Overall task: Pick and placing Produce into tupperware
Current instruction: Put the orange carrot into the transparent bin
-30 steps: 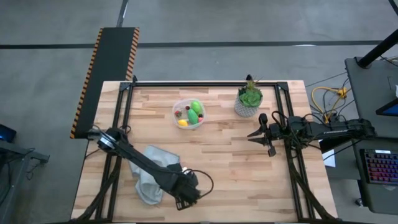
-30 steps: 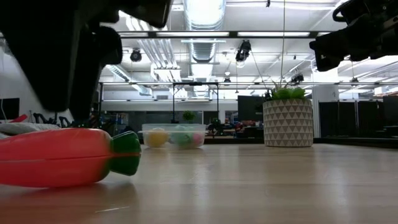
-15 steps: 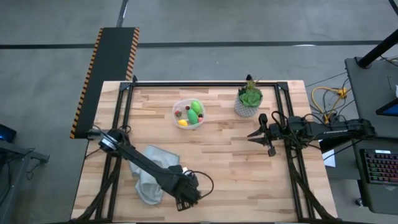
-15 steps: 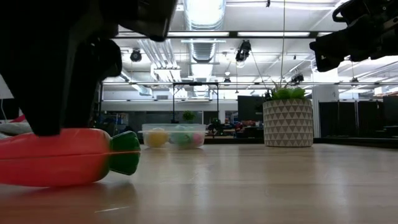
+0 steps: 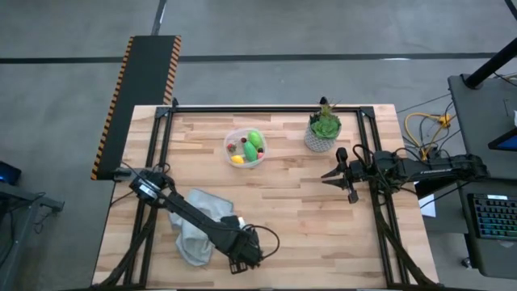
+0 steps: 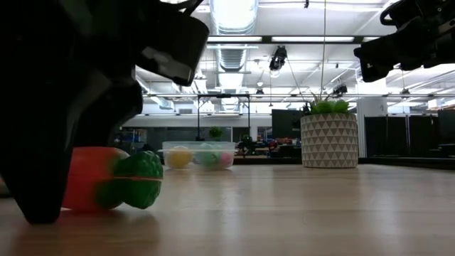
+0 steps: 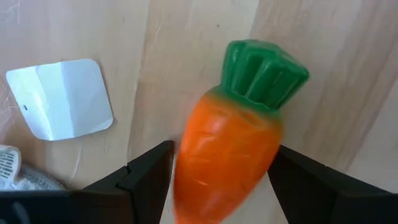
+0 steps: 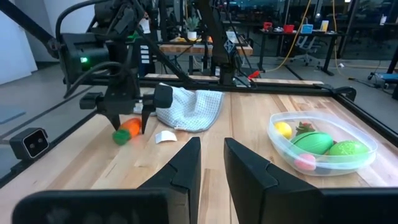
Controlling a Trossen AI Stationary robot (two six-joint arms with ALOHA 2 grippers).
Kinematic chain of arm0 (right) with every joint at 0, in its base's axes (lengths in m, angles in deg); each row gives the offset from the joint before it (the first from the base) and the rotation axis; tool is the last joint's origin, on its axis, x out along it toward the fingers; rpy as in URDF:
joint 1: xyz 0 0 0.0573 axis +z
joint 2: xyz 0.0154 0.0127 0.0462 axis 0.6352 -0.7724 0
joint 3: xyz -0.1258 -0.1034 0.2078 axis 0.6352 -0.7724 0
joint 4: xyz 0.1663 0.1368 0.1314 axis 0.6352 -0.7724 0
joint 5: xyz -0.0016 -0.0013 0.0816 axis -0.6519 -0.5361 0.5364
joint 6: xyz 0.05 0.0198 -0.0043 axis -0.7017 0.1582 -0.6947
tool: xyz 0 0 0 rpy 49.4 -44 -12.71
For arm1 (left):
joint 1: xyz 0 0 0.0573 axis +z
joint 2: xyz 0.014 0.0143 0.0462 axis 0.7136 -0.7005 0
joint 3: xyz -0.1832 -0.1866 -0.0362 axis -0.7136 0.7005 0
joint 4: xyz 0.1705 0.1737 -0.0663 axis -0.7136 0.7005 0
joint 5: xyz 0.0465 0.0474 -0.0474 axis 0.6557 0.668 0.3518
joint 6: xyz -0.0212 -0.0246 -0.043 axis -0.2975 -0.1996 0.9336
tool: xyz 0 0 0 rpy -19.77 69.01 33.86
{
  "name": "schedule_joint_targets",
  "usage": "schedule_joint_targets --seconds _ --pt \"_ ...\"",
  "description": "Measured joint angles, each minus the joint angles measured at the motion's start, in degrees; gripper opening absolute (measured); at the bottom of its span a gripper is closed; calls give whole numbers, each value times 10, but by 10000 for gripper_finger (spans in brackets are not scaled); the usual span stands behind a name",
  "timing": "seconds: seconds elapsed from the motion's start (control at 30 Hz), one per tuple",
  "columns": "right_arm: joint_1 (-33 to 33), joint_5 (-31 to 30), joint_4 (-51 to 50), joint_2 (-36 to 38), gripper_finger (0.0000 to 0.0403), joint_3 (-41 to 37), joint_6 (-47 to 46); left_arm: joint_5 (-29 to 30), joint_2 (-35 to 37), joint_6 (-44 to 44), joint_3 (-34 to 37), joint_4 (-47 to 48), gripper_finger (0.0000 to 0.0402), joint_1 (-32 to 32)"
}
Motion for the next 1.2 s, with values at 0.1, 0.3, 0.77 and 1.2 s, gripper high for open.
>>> schedule_joint_targets --seconds 0.1,0.3,0.77,1.2 --pt "0 0 0 0 63 0 0 -1 0 -14 0 0 238 0" --pt "0 0 0 0 63 0 0 0 3 -48 1 -1 238 0" --pt "0 0 0 0 63 0 0 1 3 -101 2 -7 148 1" --pt "0 0 -1 0 63 -1 0 22 38 -127 2 -7 146 2"
